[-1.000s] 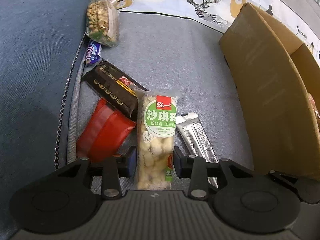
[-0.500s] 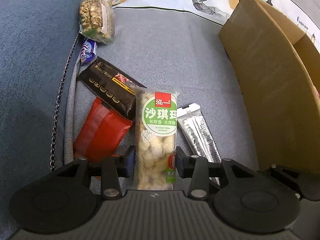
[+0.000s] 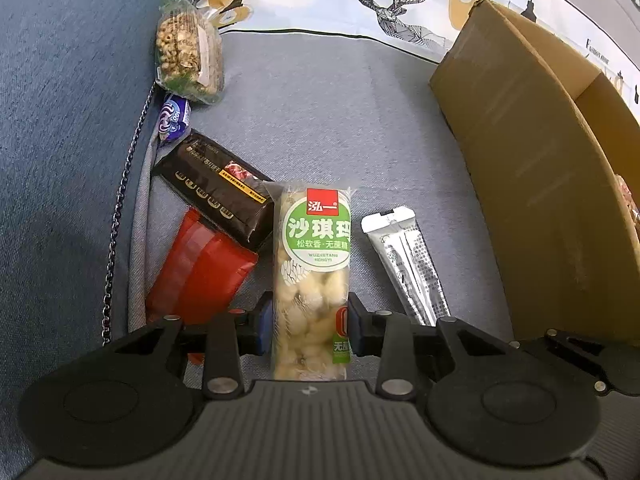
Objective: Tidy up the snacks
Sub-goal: 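Lift the sachima bar and silver pack with both tools over the box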
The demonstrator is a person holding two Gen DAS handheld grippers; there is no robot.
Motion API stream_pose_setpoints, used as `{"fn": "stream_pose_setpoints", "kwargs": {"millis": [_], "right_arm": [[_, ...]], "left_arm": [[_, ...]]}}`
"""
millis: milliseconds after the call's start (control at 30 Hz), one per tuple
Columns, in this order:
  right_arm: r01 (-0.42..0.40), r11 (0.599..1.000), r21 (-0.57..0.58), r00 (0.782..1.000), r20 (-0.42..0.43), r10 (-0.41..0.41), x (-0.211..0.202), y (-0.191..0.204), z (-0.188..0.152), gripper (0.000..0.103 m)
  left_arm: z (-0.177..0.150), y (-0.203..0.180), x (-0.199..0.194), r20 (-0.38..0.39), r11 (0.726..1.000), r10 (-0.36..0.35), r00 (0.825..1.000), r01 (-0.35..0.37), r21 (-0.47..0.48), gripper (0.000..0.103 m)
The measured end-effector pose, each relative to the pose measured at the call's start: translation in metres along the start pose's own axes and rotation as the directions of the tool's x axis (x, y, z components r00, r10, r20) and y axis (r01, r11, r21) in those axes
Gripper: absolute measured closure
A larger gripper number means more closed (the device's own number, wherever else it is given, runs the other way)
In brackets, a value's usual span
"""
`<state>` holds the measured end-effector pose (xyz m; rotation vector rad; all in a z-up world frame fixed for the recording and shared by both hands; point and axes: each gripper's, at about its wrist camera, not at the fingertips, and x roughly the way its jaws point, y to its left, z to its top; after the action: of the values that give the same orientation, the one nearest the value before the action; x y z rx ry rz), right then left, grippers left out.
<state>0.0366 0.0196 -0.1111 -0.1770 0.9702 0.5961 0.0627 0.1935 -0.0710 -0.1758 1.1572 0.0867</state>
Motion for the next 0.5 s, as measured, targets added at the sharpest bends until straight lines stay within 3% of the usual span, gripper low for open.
{"fn": "stream_pose_setpoints", "kwargs": {"millis": [267,500], "right_arm": [[-0.052,0.998,0.023,0.994,0.092,0.05,-0.018,-0.001,0.004,0.081],[-0.052,0.999,0.012,0.974,0.221,0.048,-0.044,-0.005,0.01,0.081]], "left_arm": [[0.004,-0.001,-0.017,0.108,0.999,-0.024,0.994,0.028,-0.029,0.064],[0.003,-0.006,-0.048,0.271,0.996,-0.032,0.962,0.052,-0.066,0.064]]}}
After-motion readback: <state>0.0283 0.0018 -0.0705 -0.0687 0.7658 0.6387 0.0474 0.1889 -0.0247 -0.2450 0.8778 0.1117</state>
